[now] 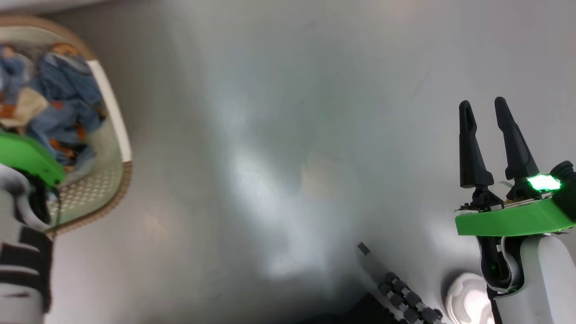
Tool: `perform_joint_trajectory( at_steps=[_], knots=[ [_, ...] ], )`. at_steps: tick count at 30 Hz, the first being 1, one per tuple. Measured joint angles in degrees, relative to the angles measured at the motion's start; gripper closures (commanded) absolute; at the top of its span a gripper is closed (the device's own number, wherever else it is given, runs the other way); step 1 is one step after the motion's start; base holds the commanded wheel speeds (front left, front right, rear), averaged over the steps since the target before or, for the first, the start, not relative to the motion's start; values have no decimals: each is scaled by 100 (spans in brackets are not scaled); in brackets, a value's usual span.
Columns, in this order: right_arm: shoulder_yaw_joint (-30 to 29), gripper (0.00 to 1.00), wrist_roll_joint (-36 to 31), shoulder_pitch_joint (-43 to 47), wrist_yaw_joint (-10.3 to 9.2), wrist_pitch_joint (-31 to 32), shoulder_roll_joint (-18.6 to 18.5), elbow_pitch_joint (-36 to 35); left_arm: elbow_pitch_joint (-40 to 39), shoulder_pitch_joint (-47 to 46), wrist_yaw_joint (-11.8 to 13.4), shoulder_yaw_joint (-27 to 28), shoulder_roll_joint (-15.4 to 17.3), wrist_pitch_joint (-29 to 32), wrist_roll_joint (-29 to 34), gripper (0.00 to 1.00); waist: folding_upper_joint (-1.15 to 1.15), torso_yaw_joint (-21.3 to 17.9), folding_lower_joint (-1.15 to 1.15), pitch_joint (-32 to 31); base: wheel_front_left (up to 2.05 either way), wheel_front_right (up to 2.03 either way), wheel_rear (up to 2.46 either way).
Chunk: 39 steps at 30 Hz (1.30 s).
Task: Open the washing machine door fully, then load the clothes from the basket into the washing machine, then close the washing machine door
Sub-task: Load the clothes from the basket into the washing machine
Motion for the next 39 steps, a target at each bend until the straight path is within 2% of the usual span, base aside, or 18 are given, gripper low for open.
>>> perform_joint_trajectory(
  at_steps=[8, 16, 25, 35, 39],
  knots=[
    [-166, 0, -31, 154, 0, 0, -4, 96, -254, 683, -232, 37, -375, -831, -210, 100, 0, 315, 0, -641, 0, 0, 0],
    [-268, 0, -103, 489, 0, 0, -2, 169, -828, 1448, -339, 97, -666, -1215, -401, 100, 0, 618, 0, -1368, 0, 0, 0],
    [-256, 0, -152, 768, 0, 1, 64, 269, -2056, 2542, -276, 232, -870, -1314, -436, 100, 0, 906, 0, -2230, 0, 0, 0],
    [-227, 0, -214, 1059, 0, 1, 103, 337, -3315, 3572, -245, 135, -1092, -1332, -398, 100, 0, 1046, 0, -2917, 0, 0, 0],
    [-236, 0, -427, 1240, 0, 1, 102, 339, -3844, 4008, -261, 78, -1181, -1333, -281, 100, 0, 1089, 0, -3212, 0, 0, 0]
  ],
)
